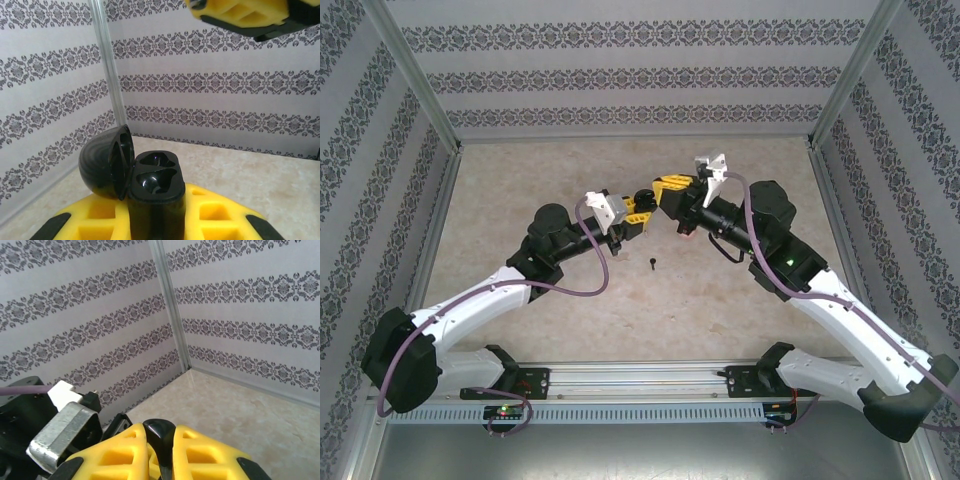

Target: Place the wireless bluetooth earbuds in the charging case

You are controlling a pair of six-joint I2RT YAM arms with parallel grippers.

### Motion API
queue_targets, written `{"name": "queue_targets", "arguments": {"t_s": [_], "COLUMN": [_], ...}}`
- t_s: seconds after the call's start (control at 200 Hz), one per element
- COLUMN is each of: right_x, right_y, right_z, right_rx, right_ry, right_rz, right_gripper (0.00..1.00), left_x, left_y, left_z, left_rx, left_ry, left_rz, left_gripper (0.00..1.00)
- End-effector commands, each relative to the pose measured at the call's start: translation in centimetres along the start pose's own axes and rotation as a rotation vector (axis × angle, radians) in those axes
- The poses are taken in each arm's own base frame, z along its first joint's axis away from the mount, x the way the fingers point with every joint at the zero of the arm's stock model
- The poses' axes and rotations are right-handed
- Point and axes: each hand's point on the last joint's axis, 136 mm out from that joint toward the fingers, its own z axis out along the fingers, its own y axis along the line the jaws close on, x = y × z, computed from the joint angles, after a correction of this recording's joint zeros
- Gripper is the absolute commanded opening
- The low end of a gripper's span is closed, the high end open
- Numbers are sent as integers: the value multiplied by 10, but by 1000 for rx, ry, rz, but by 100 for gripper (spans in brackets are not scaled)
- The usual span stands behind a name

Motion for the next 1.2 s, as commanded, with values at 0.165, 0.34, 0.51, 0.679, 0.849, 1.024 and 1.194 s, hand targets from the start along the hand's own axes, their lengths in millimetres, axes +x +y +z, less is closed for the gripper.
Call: {"name": "queue_targets", "arguments": {"t_s": [0.165, 0.34, 0.51, 0.679, 0.849, 1.024, 1.194], "right_x": [14, 23, 28, 31, 33, 31, 32], "right_y": [10, 6, 4, 0, -4, -5, -7], "right_z": [7, 12, 17, 19, 21, 22, 24], "right_rx": [-80, -71, -69, -59, -48, -46, -45], "right_ry": [24, 41, 54, 60, 62, 54, 58], "right_rz": [36, 47, 56, 60, 67, 76, 77], "right_gripper": [15, 15, 15, 14, 14, 14, 14], "left_x": [-42, -48, -53, -59, -64, -65, -66], "left_y": [1, 0, -2, -3, -6, -10, -12], "left_z": [3, 1, -2, -5, -6, -5, -4], "left_rx": [-9, -5, 0, 3, 13, 26, 30], "left_ry": [-112, -122, -132, -144, -153, -152, -154], "left_rz": [101, 103, 103, 100, 101, 104, 104], "left_gripper": [0, 0, 0, 0, 0, 0, 0]}}
